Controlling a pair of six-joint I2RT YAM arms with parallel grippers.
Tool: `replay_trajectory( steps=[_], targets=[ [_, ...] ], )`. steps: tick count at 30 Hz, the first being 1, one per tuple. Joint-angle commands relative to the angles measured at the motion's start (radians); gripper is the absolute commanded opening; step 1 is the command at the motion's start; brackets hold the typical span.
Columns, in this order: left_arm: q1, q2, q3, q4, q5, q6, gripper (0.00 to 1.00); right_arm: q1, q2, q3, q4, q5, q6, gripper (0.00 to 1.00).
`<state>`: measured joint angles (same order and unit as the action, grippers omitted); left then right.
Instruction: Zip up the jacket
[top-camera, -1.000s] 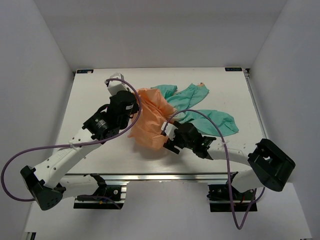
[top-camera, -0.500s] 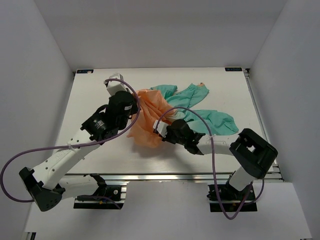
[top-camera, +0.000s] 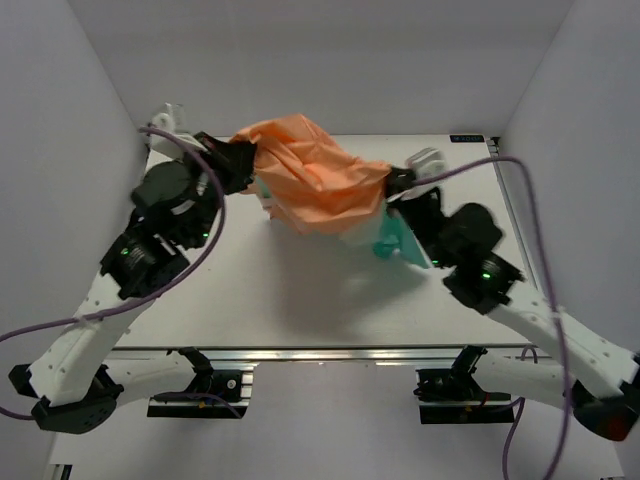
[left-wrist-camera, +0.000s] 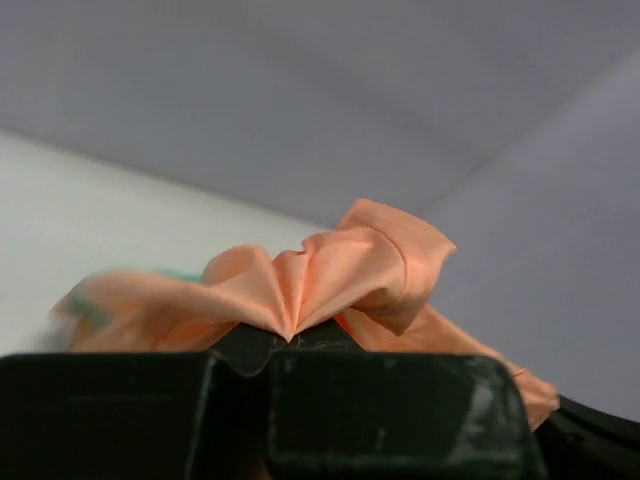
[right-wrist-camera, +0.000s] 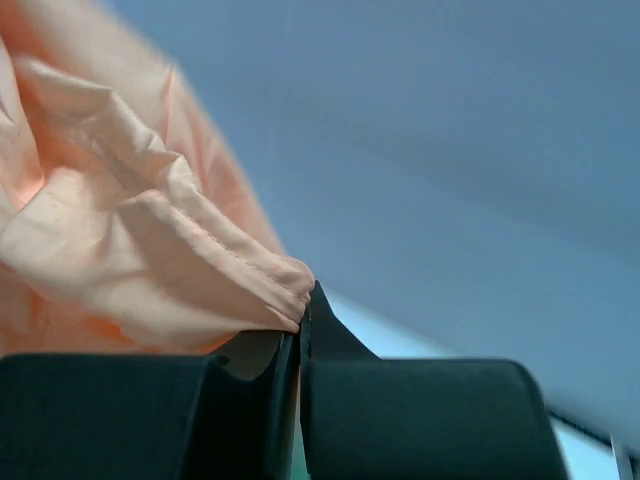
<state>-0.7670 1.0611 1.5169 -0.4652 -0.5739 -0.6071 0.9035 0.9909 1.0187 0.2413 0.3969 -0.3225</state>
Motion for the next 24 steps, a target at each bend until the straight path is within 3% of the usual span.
replay_trajectory(
  steps=[1,4,7,11,14,21,22,24],
  targets=[
    [0.003,-0.047,0.149,0.137,0.21,0.079,0.0,0.003,-0.106,0.162,-0.066,-0.074,0.059,0.0],
    [0.003,-0.001,0.32,0.132,0.398,0.075,0.0,0.003,-0.095,0.357,-0.195,-0.143,0.077,0.0],
    [0.003,0.02,0.365,0.247,0.541,0.05,0.0,0.003,-0.057,0.53,-0.29,-0.205,0.095,0.0],
    [0.002,0.123,0.569,0.168,0.545,0.049,0.0,0.003,-0.023,0.661,-0.342,-0.24,0.1,0.0],
    [0.002,0.177,0.618,0.18,0.526,0.059,0.0,0.002,-0.008,0.672,-0.336,-0.159,0.102,0.0],
    [0.003,0.333,0.528,0.174,0.085,0.148,0.0,-0.027,0.173,0.618,-0.274,0.239,0.082,0.0],
    [0.003,0.379,0.505,0.175,-0.064,0.15,0.0,-0.117,0.242,0.624,-0.293,0.221,0.117,0.0],
    [0.037,0.422,0.43,0.174,-0.145,0.124,0.0,-0.271,0.329,0.716,-0.475,0.057,0.335,0.0]
  ],
)
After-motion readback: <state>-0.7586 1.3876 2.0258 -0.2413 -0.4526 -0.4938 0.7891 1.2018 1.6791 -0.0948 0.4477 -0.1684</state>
